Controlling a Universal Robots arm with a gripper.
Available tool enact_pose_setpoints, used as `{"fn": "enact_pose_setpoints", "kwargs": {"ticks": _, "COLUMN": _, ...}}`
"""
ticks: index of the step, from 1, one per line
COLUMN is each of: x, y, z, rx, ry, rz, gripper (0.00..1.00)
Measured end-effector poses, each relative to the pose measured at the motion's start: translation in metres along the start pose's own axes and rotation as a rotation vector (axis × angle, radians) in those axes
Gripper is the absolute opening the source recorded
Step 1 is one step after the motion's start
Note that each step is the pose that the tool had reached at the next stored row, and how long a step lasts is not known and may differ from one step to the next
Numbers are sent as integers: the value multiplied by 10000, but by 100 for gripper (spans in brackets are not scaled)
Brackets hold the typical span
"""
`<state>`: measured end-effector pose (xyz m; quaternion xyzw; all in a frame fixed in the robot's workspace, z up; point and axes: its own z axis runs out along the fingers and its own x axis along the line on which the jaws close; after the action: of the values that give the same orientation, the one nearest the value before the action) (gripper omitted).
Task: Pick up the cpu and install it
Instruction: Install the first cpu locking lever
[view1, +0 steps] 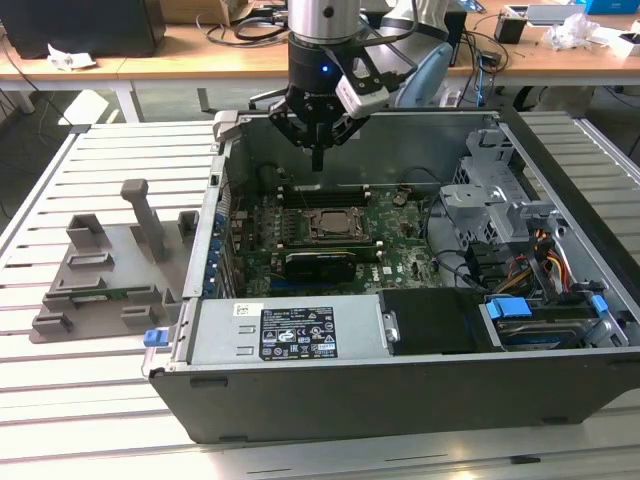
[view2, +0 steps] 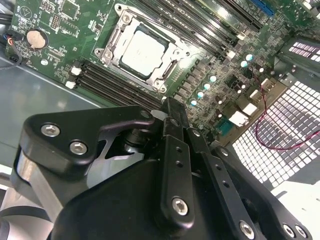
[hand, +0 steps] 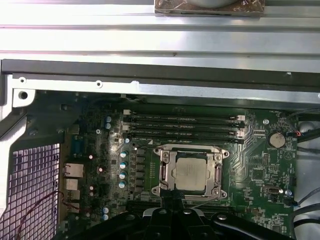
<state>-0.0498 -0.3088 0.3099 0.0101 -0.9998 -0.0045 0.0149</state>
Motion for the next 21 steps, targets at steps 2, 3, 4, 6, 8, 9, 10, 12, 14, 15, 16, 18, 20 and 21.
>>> {"fn": "enact_pose_setpoints", "kwargs": {"ticks": 2, "x": 13, "y": 0, "z": 1, "rx": 0, "ry": 0, "rz": 1, "gripper": 11}}
{"fn": "enact_pose_setpoints", "kwargs": {"ticks": 3, "x": 17, "y": 0, "z": 1, "rx": -1, "ry": 0, "rz": 1, "gripper": 11}}
{"fn": "enact_pose_setpoints", "kwargs": {"ticks": 4, "x": 22, "y": 0, "z": 1, "rx": 0, "ry": 0, "rz": 1, "gripper": 11}}
{"fn": "enact_pose_setpoints", "kwargs": {"ticks": 6, "x": 31, "y": 1, "z": 2, "rx": 0, "ry": 0, "rz": 1, "gripper": 11}}
{"fn": "enact_pose_setpoints", "kwargs": {"ticks": 8, "x": 55, "y": 7, "z": 2, "rx": 1, "ry": 1, "rz": 1, "gripper": 11}}
{"fn": "enact_pose_setpoints", "kwargs": {"ticks": 9, "x": 62, "y": 14, "z": 3, "rx": 1, "ry": 1, "rz": 0, "gripper": 11}}
{"fn": "enact_pose_setpoints", "kwargs": {"ticks": 10, "x": 71, "y": 24, "z": 4, "rx": 1, "ry": 0, "rz": 0, "gripper": 11}}
{"fn": "enact_pose_setpoints", "kwargs": {"ticks": 12, "x": 97, "y": 43, "z": 6, "rx": 0, "ry": 0, "rz": 0, "gripper": 11}}
{"fn": "enact_pose_setpoints", "kwargs": {"ticks": 14, "x": 113, "y": 60, "z": 7, "rx": 0, "ry": 0, "rz": 1, "gripper": 11}}
{"fn": "enact_pose_setpoints", "kwargs": {"ticks": 15, "x": 120, "y": 74, "z": 7, "rx": 0, "ry": 0, "rz": 1, "gripper": 11}}
{"fn": "enact_pose_setpoints", "kwargs": {"ticks": 16, "x": 128, "y": 82, "z": 8, "rx": 1, "ry": 0, "rz": 0, "gripper": 11}}
{"fn": "enact_pose_setpoints", "kwargs": {"ticks": 18, "x": 146, "y": 99, "z": 15, "rx": 0, "ry": 0, "rz": -1, "gripper": 11}}
{"fn": "enact_pose_setpoints", "kwargs": {"ticks": 20, "x": 206, "y": 143, "z": 70, "rx": -1, "ry": -1, "rz": 0, "gripper": 11}}
{"fn": "enact_pose_setpoints", "kwargs": {"ticks": 21, "x": 225, "y": 154, "z": 95, "rx": -2, "ry": -2, "rz": -1, "gripper": 11}}
